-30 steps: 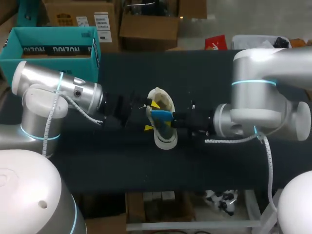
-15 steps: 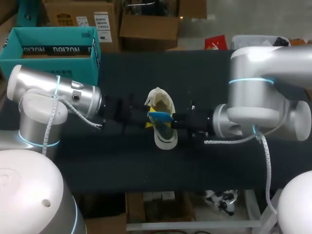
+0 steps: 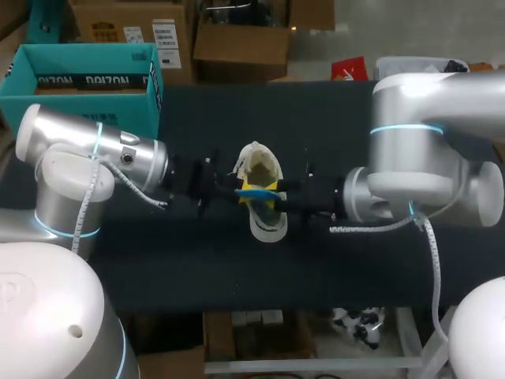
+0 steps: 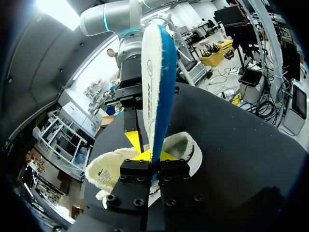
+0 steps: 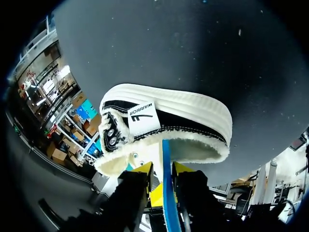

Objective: Open the shoe tongue, take the insole out of the shoe, put the insole back into the shoe, and pack the shoe into the shoebox

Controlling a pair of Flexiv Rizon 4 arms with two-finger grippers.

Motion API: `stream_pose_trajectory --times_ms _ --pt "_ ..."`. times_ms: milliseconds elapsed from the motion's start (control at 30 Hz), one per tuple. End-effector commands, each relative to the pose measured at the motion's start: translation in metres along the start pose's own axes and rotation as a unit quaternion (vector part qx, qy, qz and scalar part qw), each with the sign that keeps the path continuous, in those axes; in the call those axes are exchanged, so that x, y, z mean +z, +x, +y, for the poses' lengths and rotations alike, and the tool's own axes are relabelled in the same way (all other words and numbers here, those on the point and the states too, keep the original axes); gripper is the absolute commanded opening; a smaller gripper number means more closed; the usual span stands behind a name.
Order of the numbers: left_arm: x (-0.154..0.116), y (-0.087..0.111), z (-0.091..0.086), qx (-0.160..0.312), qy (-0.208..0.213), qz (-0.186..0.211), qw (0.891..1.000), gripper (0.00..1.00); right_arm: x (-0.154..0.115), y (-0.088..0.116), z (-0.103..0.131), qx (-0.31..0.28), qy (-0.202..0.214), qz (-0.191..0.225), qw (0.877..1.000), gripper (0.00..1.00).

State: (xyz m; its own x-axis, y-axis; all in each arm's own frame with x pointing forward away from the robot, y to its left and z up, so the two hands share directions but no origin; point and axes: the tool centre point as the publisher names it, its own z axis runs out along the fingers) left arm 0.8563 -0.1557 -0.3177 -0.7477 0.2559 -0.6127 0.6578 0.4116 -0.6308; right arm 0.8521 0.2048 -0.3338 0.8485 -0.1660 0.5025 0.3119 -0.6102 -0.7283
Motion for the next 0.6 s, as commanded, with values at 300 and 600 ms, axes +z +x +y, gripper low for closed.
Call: stream_pose_trajectory --times_ms 300,600 --pt "0.001 0.005 0.003 0.000 0.001 -0.018 1.000 0.00 -0.011 -0.016 -0.017 -0.013 0.000 0.016 1.000 0.27" --pt "0.004 0.006 0.001 0.002 -0.001 -0.015 1.000 0.00 -0.004 -0.015 -0.020 -0.019 -0.004 0.014 1.000 0.00"
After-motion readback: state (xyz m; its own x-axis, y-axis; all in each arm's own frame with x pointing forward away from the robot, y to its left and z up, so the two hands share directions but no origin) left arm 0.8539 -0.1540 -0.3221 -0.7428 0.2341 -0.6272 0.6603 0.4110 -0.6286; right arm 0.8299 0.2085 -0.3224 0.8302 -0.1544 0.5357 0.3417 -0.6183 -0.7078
